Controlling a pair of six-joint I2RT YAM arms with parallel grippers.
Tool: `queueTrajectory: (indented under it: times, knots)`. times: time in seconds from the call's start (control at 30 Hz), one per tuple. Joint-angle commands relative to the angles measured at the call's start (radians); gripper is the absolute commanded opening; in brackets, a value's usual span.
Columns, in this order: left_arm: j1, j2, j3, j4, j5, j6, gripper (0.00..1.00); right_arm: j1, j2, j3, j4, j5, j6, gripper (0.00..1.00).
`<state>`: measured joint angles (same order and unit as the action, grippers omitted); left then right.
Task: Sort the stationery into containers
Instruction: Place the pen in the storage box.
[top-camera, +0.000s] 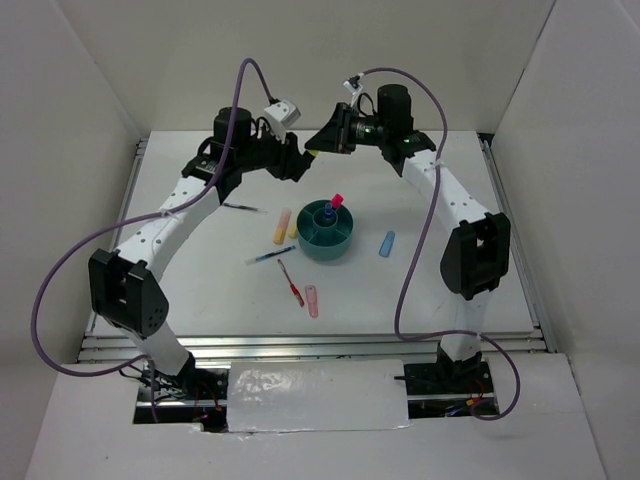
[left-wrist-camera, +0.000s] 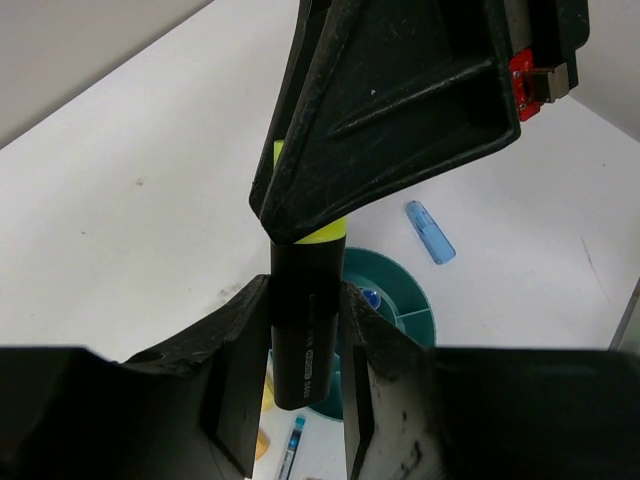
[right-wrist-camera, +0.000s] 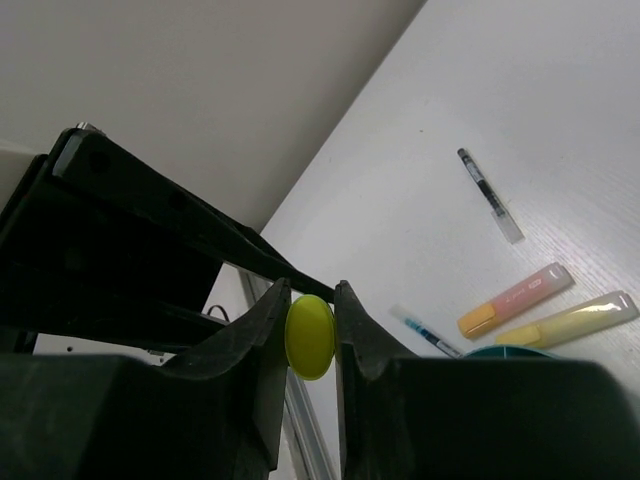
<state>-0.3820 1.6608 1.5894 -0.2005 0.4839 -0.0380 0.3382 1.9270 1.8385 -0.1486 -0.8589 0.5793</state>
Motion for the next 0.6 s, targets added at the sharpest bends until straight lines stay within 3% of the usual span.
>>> queueTrajectory:
  times: [0.0,0.03,0.1,0.2,0.27,0.3,0.57]
  knots:
    - [-0.018,0.017,0.05,0.033,0.061,-0.019,0.1,-0.014,-0.006,0.005,0.092,-0.019,0.021,0.13]
    - [-0.02,0.019,0.052,0.032,0.052,-0.025,0.25,-0.015,-0.008,0.005,0.092,-0.02,0.019,0.09]
    - [-0.023,0.024,0.055,0.03,0.041,-0.034,0.34,-0.024,-0.013,0.001,0.084,-0.022,0.008,0.01]
    - [-0.018,0.028,0.057,0.026,0.012,-0.033,0.5,-0.047,-0.019,-0.016,0.078,-0.026,-0.004,0.0]
    - [-0.012,0.025,0.055,0.024,-0.005,-0.045,0.9,-0.06,-0.02,-0.019,0.058,-0.04,-0.031,0.0]
    - [0.001,0.025,0.052,0.024,-0.007,-0.049,0.99,-0.07,-0.022,-0.018,0.043,-0.048,-0.051,0.0]
    - [0.123,0.014,0.001,0.073,0.039,-0.114,0.99,-0.166,-0.042,-0.033,-0.196,-0.029,-0.424,0.0]
